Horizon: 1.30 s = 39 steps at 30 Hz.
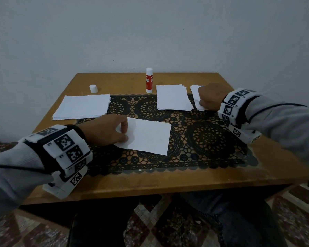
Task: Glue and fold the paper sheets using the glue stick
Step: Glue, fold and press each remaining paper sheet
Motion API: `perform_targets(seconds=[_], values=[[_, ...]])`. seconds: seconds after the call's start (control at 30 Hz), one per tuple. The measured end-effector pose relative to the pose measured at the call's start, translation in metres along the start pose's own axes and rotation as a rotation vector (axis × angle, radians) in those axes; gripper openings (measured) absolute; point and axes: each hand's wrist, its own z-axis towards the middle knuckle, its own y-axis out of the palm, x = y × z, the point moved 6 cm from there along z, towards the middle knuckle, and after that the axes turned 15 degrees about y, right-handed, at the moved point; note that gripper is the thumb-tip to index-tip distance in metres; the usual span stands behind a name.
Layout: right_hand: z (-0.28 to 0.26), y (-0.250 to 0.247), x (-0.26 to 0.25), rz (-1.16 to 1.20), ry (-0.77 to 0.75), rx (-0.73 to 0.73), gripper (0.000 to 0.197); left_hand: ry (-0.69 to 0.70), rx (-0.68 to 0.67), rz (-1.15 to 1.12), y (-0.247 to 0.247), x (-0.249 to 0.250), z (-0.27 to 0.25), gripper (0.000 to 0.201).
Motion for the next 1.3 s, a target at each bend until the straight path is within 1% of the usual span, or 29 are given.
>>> perform_targets(seconds=[0.13,0.2,0.3,0.4,0.5,0.6,0.67,0.73,0.8,0.87,0.97,1.07,1.13,1.17,1.23,1.3], values=[[-0.006,0.002,0.008,0.081,-0.045,0.028,0.025,-0.004,-0.001,0.001,0.0,0.0,0.0,0.017],[-0.007,0.002,0.009,0.092,-0.036,0.036,0.024,-0.003,0.0,-0.001,0.0,0.001,0.0,0.017],[-0.008,0.003,0.002,0.083,-0.016,0.068,0.016,-0.003,-0.003,0.001,0.0,0.001,0.0,0.017],[-0.005,0.005,0.002,0.091,0.007,0.052,0.008,-0.004,-0.012,0.014,0.0,0.001,-0.001,0.017],[0.002,-0.001,0.013,0.158,0.033,0.03,0.013,-0.005,-0.013,0.038,0.0,-0.001,0.0,0.013],[0.004,-0.012,0.025,0.272,0.071,-0.001,0.02,-0.003,0.035,0.03,-0.002,0.001,-0.001,0.008],[0.005,-0.017,0.035,0.319,0.106,0.033,0.023,-0.014,0.064,0.058,-0.003,0.003,-0.002,0.013],[0.007,-0.021,0.048,0.361,0.159,0.092,0.029,-0.027,0.066,0.115,-0.002,0.004,-0.003,0.019],[0.008,-0.025,0.059,0.387,0.188,0.149,0.033,-0.028,0.074,0.137,-0.005,0.005,-0.004,0.02],[0.006,-0.03,0.068,0.415,0.187,0.17,0.033,-0.026,0.091,0.141,-0.01,0.005,-0.004,0.019],[0.0,-0.04,0.073,0.459,0.138,0.204,0.03,-0.017,0.087,0.136,-0.016,0.006,-0.006,0.02],[-0.011,-0.053,0.074,0.488,0.093,0.267,0.019,-0.014,0.09,0.154,-0.017,0.007,-0.008,0.02],[-0.022,-0.063,0.071,0.515,0.041,0.309,0.012,-0.007,0.121,0.167,-0.02,0.011,-0.01,0.018],[-0.029,-0.069,0.068,0.529,-0.001,0.328,0.011,0.003,0.152,0.167,-0.023,0.013,-0.012,0.017],[-0.048,-0.082,0.058,0.588,-0.098,0.344,0.012,0.047,0.259,0.141,-0.031,0.02,-0.016,0.012],[-0.068,-0.095,0.044,0.731,-0.205,0.292,0.009,0.089,0.392,0.022,-0.043,0.028,-0.018,0.01]])
